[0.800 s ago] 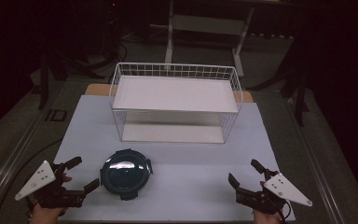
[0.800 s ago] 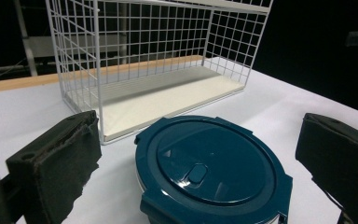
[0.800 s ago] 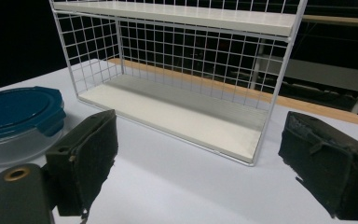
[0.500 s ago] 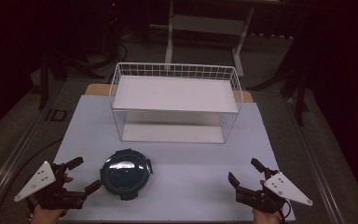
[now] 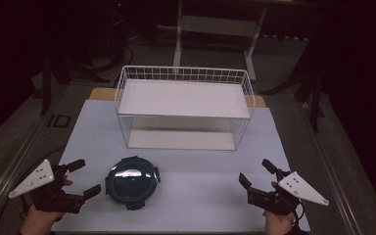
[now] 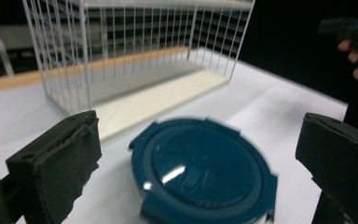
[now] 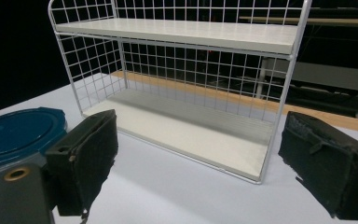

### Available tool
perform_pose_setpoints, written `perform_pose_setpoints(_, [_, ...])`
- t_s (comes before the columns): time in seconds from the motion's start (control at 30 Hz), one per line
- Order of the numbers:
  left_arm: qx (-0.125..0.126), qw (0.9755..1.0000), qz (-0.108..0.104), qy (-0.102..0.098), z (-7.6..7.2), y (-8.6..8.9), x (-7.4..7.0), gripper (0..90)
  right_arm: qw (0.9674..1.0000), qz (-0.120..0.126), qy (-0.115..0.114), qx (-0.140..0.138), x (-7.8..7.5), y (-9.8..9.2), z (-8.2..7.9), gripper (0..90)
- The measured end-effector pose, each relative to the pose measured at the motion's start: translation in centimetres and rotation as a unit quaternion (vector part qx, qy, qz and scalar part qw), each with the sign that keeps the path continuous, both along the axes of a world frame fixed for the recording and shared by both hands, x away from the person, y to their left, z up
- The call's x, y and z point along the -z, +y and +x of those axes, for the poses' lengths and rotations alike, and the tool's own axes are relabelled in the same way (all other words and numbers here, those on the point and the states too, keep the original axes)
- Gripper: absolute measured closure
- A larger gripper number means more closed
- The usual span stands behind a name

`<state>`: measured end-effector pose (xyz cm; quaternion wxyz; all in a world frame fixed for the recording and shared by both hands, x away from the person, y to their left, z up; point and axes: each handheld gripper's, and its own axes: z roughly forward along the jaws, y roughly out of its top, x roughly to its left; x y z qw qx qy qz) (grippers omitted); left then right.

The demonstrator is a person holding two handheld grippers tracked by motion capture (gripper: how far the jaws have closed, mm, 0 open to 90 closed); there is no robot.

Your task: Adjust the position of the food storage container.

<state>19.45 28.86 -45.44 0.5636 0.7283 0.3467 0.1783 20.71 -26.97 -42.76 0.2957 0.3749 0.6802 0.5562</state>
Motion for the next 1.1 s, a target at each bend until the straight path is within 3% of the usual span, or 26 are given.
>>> perform_pose_setpoints(0.13, [-0.006,0.9997,0.02,0.01,0.4,0.4,0.7,1.6,1.0,-0.004,-0.004,0.0,0.0,0.1,-0.1,11.3])
perform_pose_setpoints(0.17, [-0.013,0.9993,0.032,0.009,0.4,0.9,1.3,6.9,1.0,-0.004,-0.003,-0.001,0.1,0.1,-0.1,11.3])
perform_pose_setpoints(0.23, [-0.015,0.9992,0.035,0.009,0.4,1.2,1.6,16.8,1.0,-0.006,-0.002,-0.003,0.1,0.2,-0.2,11.3])
perform_pose_setpoints(0.27, [-0.013,0.9991,0.037,0.015,0.5,1.4,1.9,16.8,1.0,-0.006,-0.002,-0.003,0.1,0.2,-0.2,11.3])
perform_pose_setpoints(0.37, [-0.006,0.9982,0.049,0.033,0.8,2.0,2.8,33.3,0.9999,-0.008,0.0,-0.006,0.3,0.2,-0.2,11.3])
perform_pose_setpoints(0.4, [-0.004,0.9976,0.059,0.038,1.0,2.2,3.0,38.2,0.9999,-0.009,0.001,-0.007,0.3,0.2,-0.2,11.3])
perform_pose_setpoints(0.43, [0.004,0.9969,0.062,0.048,1.1,2.3,3.3,49.0,0.9999,-0.008,0.002,-0.008,0.3,0.2,-0.2,11.3])
perform_pose_setpoints(0.47, [0.012,0.9949,0.073,0.068,1.3,2.4,3.9,51.9,0.9999,-0.007,0.002,-0.009,0.3,0.2,-0.2,11.3])
perform_pose_setpoints(0.5, [0.012,0.9949,0.073,0.068,1.3,2.4,3.9,56.0,0.9999,-0.007,0.002,-0.009,0.3,0.2,-0.2,11.3])
perform_pose_setpoints(0.53, [0.028,0.9921,0.085,0.088,1.4,2.3,4.4,59.0,0.9999,-0.006,0.004,-0.01,0.4,0.2,-0.2,11.3])
perform_pose_setpoints(0.6, [0.029,0.9911,0.092,0.092,1.4,2.1,4.6,62.0,0.9999,-0.005,0.004,-0.01,0.4,0.2,-0.2,11.3])
perform_pose_setpoints(0.7, [0.034,0.9876,0.108,0.109,1.6,1.6,5.1,76.2,0.9999,-0.008,0.005,-0.014,0.6,0.3,-0.2,11.3])
perform_pose_setpoints(0.73, [0.042,0.9844,0.119,0.123,1.7,1.3,5.4,77.5,0.9998,-0.008,0.006,-0.015,0.6,0.3,-0.2,11.3])
perform_pose_setpoints(0.83, [0.046,0.9831,0.121,0.129,1.8,1.0,5.6,83.6,0.9998,-0.007,0.01,-0.018,0.6,0.4,-0.1,11.3])
perform_pose_setpoints(0.87, [0.047,0.9828,0.124,0.128,1.9,0.8,5.6,88.8,0.9997,-0.008,0.011,-0.02,0.7,0.4,-0.1,11.3])
perform_pose_setpoints(1.1, [0.051,0.9834,0.12,0.127,2.3,0.3,5.4,89.4,0.9996,-0.009,0.014,-0.022,0.7,0.4,-0.1,11.3])
